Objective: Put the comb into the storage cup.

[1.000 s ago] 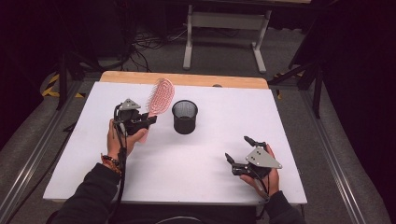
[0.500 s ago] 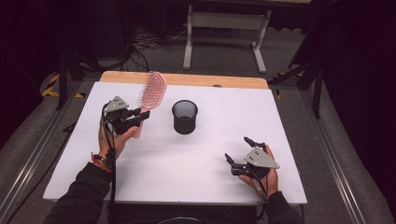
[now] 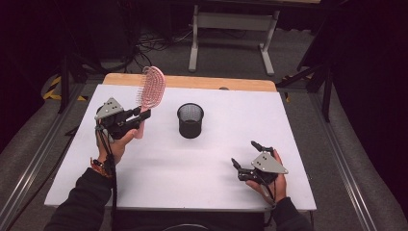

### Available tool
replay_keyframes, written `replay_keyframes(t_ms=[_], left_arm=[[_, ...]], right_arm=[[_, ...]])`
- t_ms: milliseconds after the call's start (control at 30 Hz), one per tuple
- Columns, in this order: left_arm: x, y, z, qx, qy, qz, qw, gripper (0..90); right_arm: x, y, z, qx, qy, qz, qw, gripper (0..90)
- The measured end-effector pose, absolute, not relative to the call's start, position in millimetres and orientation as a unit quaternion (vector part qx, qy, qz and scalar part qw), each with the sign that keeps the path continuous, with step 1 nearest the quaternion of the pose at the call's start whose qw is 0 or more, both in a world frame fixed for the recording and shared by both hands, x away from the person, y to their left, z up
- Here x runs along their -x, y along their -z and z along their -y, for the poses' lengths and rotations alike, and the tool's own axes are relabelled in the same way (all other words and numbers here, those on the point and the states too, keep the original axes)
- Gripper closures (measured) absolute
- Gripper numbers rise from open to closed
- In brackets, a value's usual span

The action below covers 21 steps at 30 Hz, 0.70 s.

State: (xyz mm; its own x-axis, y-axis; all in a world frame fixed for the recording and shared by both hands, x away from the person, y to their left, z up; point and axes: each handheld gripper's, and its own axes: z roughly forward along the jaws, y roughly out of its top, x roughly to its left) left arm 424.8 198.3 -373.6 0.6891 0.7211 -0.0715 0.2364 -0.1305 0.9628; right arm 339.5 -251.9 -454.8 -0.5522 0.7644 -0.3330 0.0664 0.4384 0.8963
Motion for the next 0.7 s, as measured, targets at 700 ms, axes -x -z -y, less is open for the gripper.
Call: replay_keyframes(t_ms=[700], left_arm=[[-407.7, 361.9, -198.3, -0.691, -0.249, -0.284, 0.616, 69.6]], right_arm=[[-342.8, 457.0, 252.6, -0.281, -0.451, -0.756, 0.381, 12.0]])
